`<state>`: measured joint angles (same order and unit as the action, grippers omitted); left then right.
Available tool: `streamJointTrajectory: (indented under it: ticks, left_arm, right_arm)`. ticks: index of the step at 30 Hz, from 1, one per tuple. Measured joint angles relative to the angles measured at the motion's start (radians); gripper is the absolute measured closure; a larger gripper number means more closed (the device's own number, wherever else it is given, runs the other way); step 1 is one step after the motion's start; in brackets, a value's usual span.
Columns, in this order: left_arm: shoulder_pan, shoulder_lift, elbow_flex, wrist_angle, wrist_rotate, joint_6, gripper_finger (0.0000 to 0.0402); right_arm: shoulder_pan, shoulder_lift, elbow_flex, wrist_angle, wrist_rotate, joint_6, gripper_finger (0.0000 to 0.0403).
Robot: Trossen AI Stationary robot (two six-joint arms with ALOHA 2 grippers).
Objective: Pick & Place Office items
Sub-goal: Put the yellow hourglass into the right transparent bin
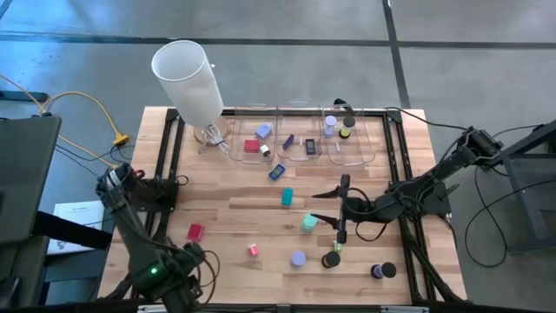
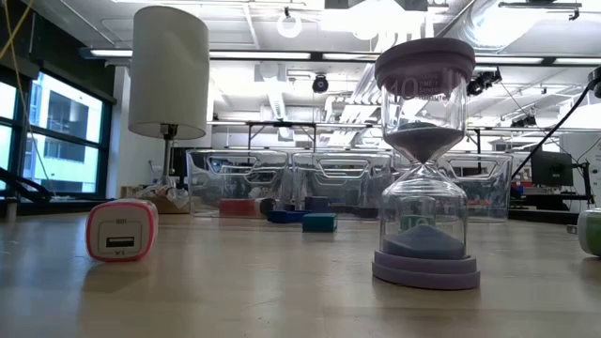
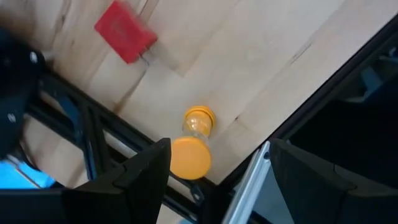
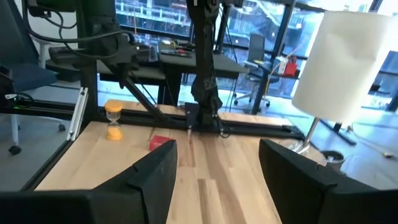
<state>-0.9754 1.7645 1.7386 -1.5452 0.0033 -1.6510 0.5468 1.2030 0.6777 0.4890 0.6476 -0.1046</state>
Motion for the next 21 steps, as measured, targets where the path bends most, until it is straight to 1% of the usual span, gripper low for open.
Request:
streamJointTrajectory:
  ticks: [4,9,12,17,21]
  left_arm:
    - [-0.020,0.000,0.000,0.000,-0.023,-0.109,0.0137]
    - [-0.042,0.000,0.000,0.000,-0.036,-0.253,0.0137]
    - [-0.058,0.000,0.000,0.009,-0.036,-0.249,0.0137]
    - [-0.083,0.001,-0.001,0.018,-0.035,-0.220,0.0137]
    - [-0.102,0.001,-0.001,-0.002,-0.035,-0.120,0.0137]
  right_arm:
    - [-0.009,0.000,0.000,0.015,-0.013,-0.031,0.0185]
    - [-0.049,0.000,0.000,0.016,-0.135,-0.031,0.0185]
    - [-0.077,0.000,0.000,0.016,-0.187,-0.026,0.0185]
    - [-0.114,0.000,0.000,0.016,-0.219,0.004,0.0185]
    - [-0.131,0.000,0.000,0.016,-0.239,0.004,0.0185]
